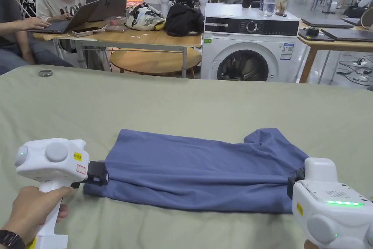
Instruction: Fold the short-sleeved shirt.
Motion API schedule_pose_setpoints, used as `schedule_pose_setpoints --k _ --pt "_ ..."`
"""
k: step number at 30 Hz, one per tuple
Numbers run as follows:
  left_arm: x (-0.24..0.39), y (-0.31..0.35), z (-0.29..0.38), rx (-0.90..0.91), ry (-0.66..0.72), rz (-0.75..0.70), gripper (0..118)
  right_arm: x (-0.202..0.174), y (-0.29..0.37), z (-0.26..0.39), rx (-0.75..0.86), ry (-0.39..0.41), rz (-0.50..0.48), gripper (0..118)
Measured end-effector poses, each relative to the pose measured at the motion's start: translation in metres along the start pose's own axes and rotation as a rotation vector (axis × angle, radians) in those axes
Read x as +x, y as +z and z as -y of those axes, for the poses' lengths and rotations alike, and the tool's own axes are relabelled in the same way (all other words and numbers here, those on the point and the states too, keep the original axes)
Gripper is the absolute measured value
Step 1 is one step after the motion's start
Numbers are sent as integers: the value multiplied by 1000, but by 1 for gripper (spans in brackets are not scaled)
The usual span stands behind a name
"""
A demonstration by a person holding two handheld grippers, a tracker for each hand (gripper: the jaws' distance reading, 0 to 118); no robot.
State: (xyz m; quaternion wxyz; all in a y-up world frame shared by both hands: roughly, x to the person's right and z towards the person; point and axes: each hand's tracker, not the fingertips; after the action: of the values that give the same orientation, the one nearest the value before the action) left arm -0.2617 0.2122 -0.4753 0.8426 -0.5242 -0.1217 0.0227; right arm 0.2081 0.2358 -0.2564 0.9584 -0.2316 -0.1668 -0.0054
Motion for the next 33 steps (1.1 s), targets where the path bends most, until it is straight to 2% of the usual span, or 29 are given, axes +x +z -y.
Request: schedule_pose_setpoints --k 2,3,4,6,7,9,10,11,12,14,15,16,17,18,24,25,27,28,29,30,31,33 --pt "5 -25 7 -196 -17 -43 72 6 -1 3 -20 -10 2 0" --pt "9 -29 14 -205 -56 -78 72 9 -2 4 -27 -13 2 0" --pt "14 -20 14 -92 -97 -71 72 12 -2 5 -36 -12 6 0" --pt "24 -15 15 -101 -40 -105 72 19 -1 6 -47 -8 12 0" --pt "29 -13 19 -82 -103 -121 70 23 -1 6 -53 -5 16 0" --pt "33 -10 22 -65 -140 -101 55 34 -4 6 -68 -6 18 0" --pt "31 -6 23 -56 -143 -101 44 41 -6 4 -80 -13 21 0" --pt "29 -2 23 -34 -142 -70 21 47 -10 2 -95 -19 25 0" --pt "27 1 24 -18 -123 -25 6 53 -14 -1 -119 -26 32 0" --pt "21 5 28 -14 -108 -9 3 68 -26 -10 -174 -51 20 0" --pt "21 7 31 -3 -115 -5 3 73 -32 -13 -209 -60 11 14" --pt "20 10 35 17 -120 -2 3 80 -40 -16 -252 -79 -7 36" --pt "20 12 37 16 -114 2 3 87 -49 -16 -283 -98 -21 63" --pt "17 11 38 29 -111 6 3 91 -56 -16 -311 -106 -37 69" --pt "16 15 49 62 -93 18 3 88 -110 5 -527 5 -78 67" --pt "16 15 51 63 -89 20 3 85 -112 13 -554 0 -95 60" --pt "14 14 52 67 -80 21 3 85 -104 18 -501 -72 -158 25" --pt "14 15 53 73 -77 22 3 83 -99 17 -478 -103 -179 3" --pt "14 16 53 80 -76 22 3 81 -96 18 -487 -122 -211 1" --pt "14 16 53 82 -75 21 3 75 -92 17 -484 -80 -147 1" --pt "14 17 54 86 -74 22 3 74 -89 16 -469 -36 -133 0" --pt "14 24 54 97 -75 26 3 75 -82 13 -437 -28 -135 0"
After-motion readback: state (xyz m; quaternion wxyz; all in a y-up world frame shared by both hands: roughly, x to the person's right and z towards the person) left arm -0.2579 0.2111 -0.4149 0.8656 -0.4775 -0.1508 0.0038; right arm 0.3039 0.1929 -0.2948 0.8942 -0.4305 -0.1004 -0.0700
